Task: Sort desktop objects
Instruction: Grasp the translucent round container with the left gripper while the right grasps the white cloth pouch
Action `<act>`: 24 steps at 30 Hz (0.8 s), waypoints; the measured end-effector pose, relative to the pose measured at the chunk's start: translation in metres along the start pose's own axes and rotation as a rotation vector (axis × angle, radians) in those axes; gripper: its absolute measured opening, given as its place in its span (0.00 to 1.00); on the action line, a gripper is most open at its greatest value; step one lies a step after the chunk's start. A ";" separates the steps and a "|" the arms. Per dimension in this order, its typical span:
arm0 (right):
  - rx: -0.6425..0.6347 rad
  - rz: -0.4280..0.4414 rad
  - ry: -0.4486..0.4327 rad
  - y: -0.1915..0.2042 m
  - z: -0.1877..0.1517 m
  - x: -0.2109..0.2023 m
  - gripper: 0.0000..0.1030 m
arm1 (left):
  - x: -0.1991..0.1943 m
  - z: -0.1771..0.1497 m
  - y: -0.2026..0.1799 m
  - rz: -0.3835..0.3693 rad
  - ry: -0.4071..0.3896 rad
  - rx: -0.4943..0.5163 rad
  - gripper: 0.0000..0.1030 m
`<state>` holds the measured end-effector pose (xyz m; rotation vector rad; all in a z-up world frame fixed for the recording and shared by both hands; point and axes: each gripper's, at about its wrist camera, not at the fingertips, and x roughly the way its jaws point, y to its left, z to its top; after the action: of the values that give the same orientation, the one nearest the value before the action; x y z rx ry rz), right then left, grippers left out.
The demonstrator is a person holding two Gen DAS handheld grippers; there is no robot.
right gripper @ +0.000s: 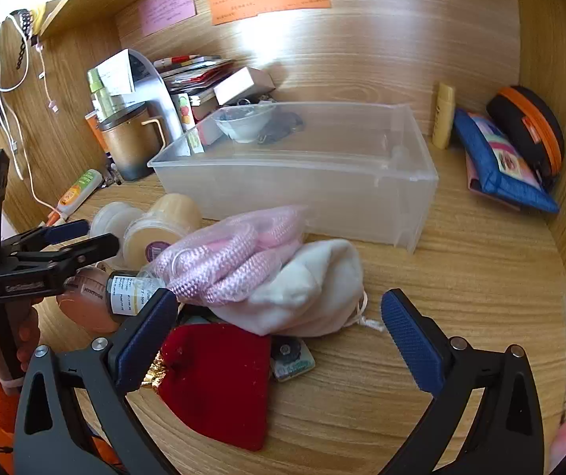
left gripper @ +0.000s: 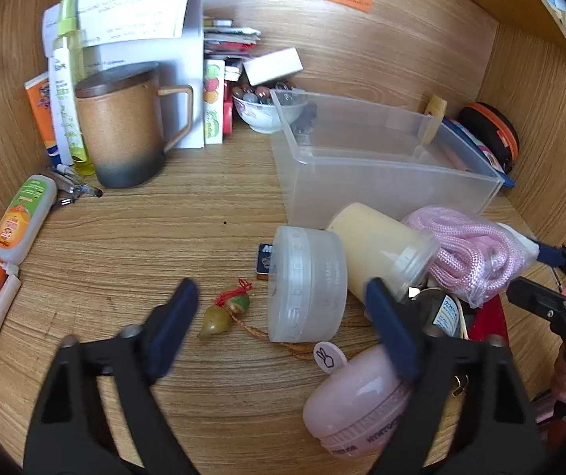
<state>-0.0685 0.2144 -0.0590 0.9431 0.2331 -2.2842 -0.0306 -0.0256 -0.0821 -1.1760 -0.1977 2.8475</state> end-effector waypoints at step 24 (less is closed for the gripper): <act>-0.032 0.006 0.112 -0.004 0.005 0.043 0.82 | 0.027 0.010 -0.002 0.011 0.042 0.026 0.41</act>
<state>-0.0965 0.1942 -0.0854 1.0547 0.3133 -2.2185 -0.0566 -0.0224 -0.0934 -1.2336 -0.1518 2.8227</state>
